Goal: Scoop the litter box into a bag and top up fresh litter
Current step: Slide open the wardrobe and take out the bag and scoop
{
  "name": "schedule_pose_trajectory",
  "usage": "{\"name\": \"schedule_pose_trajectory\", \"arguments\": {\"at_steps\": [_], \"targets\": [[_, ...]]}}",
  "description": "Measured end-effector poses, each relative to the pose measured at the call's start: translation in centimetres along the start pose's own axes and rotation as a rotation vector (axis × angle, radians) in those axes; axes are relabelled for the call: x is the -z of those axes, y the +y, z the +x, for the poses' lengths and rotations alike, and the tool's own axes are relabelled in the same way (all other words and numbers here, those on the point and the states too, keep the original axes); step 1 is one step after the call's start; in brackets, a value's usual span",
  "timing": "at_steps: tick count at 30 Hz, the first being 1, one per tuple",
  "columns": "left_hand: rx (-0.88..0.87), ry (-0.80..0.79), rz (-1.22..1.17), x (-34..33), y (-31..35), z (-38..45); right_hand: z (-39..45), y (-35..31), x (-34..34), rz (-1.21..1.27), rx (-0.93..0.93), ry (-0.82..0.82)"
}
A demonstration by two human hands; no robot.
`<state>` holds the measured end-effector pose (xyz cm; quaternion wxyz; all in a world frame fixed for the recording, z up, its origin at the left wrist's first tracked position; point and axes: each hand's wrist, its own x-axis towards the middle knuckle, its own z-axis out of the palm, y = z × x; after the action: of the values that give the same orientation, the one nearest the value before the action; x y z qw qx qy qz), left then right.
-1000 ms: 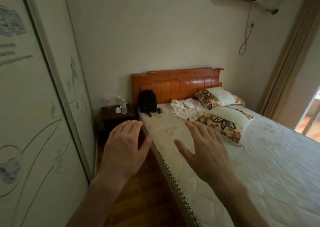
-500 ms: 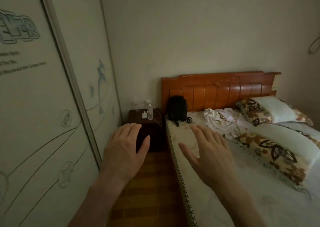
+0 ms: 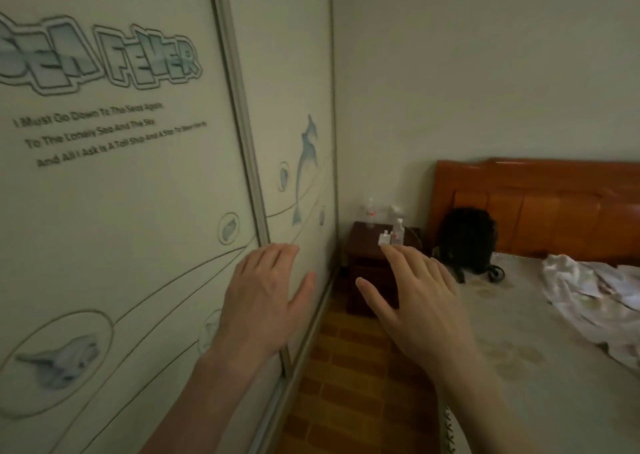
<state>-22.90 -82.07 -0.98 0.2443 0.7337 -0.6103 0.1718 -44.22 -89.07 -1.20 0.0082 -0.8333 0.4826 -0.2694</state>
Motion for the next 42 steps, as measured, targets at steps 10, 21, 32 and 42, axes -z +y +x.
{"name": "schedule_pose_trajectory", "arguments": {"at_steps": [10,21,32,42], "targets": [[0.171,0.123,0.070,-3.1,-8.0,7.2,13.2,-3.8,-6.5,0.078,0.264,-0.035],[0.319,0.208,0.154,-6.2,-14.2,14.6,25.9,-7.1,-12.6,0.096,0.410,-0.056],[0.460,0.296,0.402,-8.3,-19.7,19.3,36.0,-12.9,-19.5,0.217,0.602,-0.061],[0.681,0.447,0.598,-8.4,-20.0,20.5,40.8,-18.0,-24.2,0.417,0.878,-0.067]]}}
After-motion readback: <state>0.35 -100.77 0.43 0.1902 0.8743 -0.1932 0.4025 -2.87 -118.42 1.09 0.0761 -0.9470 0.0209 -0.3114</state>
